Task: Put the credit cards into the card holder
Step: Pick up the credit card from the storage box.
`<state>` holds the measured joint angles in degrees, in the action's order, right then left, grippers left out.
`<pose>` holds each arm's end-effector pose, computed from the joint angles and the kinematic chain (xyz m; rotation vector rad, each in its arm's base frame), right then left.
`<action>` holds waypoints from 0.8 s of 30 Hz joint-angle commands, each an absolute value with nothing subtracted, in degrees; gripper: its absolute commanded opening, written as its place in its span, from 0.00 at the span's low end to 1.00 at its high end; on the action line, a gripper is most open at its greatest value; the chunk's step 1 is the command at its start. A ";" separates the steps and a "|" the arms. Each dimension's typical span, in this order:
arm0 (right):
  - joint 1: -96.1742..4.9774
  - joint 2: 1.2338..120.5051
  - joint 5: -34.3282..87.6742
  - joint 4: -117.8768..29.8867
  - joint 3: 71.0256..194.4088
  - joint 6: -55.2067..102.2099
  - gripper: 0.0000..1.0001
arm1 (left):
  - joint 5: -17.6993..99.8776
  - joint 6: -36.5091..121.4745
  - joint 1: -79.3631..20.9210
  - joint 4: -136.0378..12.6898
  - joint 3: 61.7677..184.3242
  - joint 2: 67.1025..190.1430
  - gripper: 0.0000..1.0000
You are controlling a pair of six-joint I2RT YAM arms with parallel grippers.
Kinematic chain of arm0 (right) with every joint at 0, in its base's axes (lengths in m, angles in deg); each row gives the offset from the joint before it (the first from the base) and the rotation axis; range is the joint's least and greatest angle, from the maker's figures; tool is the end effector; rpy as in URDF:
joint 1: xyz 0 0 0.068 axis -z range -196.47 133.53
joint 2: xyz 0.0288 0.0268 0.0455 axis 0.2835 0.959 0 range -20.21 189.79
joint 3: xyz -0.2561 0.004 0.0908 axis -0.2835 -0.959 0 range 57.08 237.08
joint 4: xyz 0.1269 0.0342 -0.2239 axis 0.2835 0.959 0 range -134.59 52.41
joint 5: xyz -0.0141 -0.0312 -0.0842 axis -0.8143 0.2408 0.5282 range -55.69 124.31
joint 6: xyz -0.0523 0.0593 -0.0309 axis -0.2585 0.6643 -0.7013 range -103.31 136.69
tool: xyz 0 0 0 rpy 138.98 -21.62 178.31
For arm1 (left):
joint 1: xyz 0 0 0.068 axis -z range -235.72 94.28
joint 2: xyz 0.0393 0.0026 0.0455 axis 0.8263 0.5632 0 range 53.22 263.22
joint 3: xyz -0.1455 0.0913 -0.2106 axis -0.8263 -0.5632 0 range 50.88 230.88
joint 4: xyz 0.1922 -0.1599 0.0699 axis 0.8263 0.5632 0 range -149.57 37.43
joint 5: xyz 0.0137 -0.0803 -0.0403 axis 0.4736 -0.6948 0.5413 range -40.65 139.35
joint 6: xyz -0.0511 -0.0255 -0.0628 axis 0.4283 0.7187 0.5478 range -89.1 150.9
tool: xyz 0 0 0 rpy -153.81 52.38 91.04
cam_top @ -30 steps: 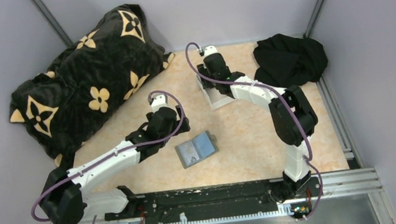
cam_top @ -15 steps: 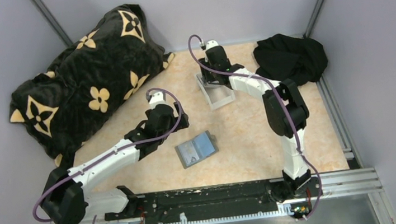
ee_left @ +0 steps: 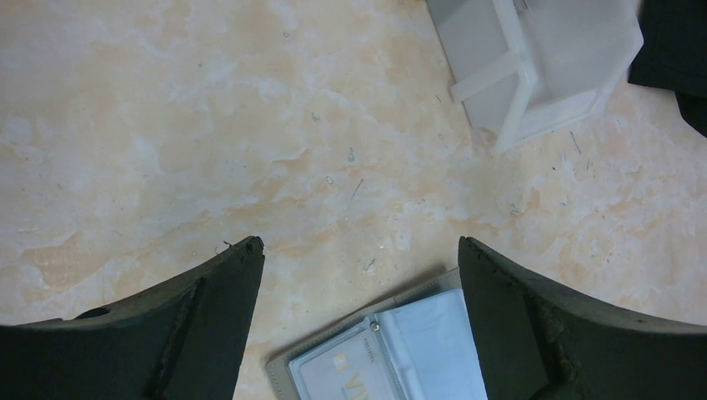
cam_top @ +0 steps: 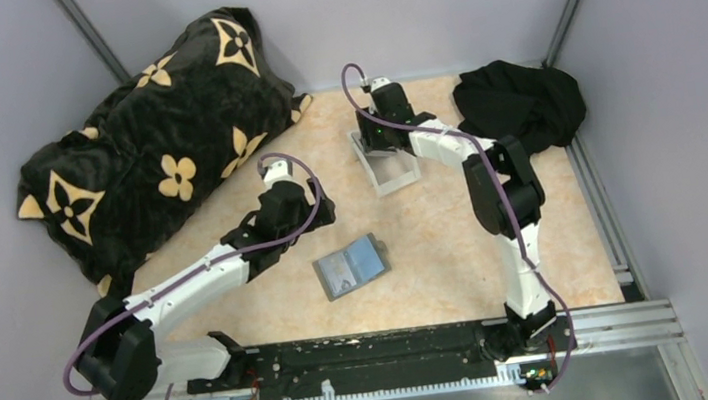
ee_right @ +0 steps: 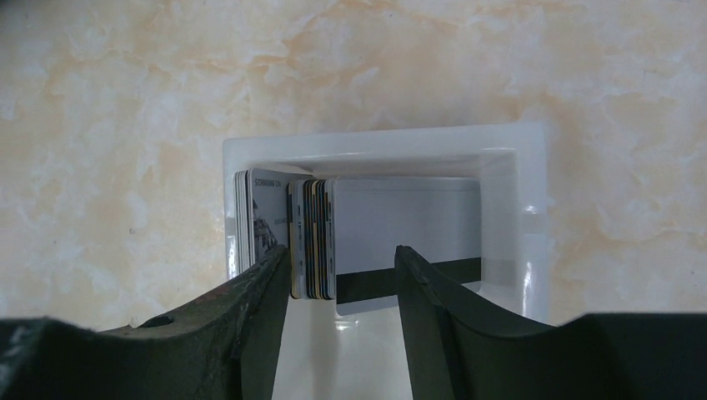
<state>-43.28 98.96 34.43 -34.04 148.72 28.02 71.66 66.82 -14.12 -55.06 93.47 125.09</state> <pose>0.4538 0.2291 0.1923 -0.3032 2.2394 0.3573 0.2419 -0.1769 0.2173 -0.1180 2.1318 -0.3835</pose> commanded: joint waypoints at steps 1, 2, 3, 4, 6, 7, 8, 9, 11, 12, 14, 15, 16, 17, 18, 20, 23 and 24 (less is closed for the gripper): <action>-41.68 100.67 30.42 -35.26 151.40 30.38 0.50 | 70.44 66.00 -14.46 -56.91 94.00 125.71 0.92; -41.39 100.92 29.88 -35.39 151.35 30.66 0.50 | 70.44 65.98 -14.49 -56.90 94.00 125.80 0.92; -41.16 101.17 29.45 -35.56 151.34 30.93 0.50 | 70.40 65.93 -14.50 -56.93 93.95 125.79 0.92; -40.98 101.39 29.08 -35.74 151.26 31.12 0.51 | 70.32 65.97 -14.54 -57.06 93.90 125.75 0.92; -40.62 101.87 28.53 -35.93 151.35 31.32 0.51 | 70.18 65.89 -14.65 -57.25 93.83 125.80 0.91; -40.50 102.06 28.21 -35.97 151.45 31.42 0.51 | 70.10 65.88 -14.67 -57.32 93.79 125.81 0.91; -40.30 102.38 27.63 -35.86 151.57 31.53 0.51 | 70.04 65.91 -14.68 -57.42 93.73 125.89 0.91; -40.07 102.56 27.16 -35.79 151.72 31.68 0.51 | 69.94 65.89 -14.72 -57.50 93.74 125.90 0.91; -39.72 103.02 26.12 -35.51 151.90 31.95 0.50 | 69.94 65.89 -14.76 -57.61 93.75 125.94 0.91; -39.64 103.17 25.72 -35.31 151.99 32.02 0.50 | 69.88 65.88 -14.81 -57.60 93.77 125.96 0.91; -39.51 103.41 25.15 -34.87 152.09 32.07 0.47 | 69.82 65.88 -14.85 -57.63 93.67 126.00 0.91; -39.50 103.53 24.91 -34.72 152.05 32.07 0.46 | 69.71 65.95 -14.90 -57.76 93.61 126.07 0.91; -39.50 103.54 24.74 -34.61 151.93 32.14 0.45 | 69.59 66.01 -14.92 -57.77 93.55 126.08 0.91; -39.48 103.49 24.55 -34.64 151.81 32.23 0.43 | 69.45 66.04 -14.90 -57.83 93.44 126.19 0.91; -39.50 103.37 24.27 -34.74 151.56 32.36 0.42 | 69.33 66.06 -14.93 -57.81 93.42 126.22 0.91; -39.54 102.94 23.79 -34.96 151.15 32.65 0.40 | 69.09 66.14 -14.94 -57.82 93.26 126.30 0.91; -39.48 102.07 23.11 -35.27 150.96 33.01 0.39 | 68.84 66.22 -14.94 -57.89 93.17 126.13 0.90; -39.54 101.78 22.94 -35.35 151.00 33.11 0.39 | 68.83 66.28 -14.94 -57.94 93.03 126.05 0.90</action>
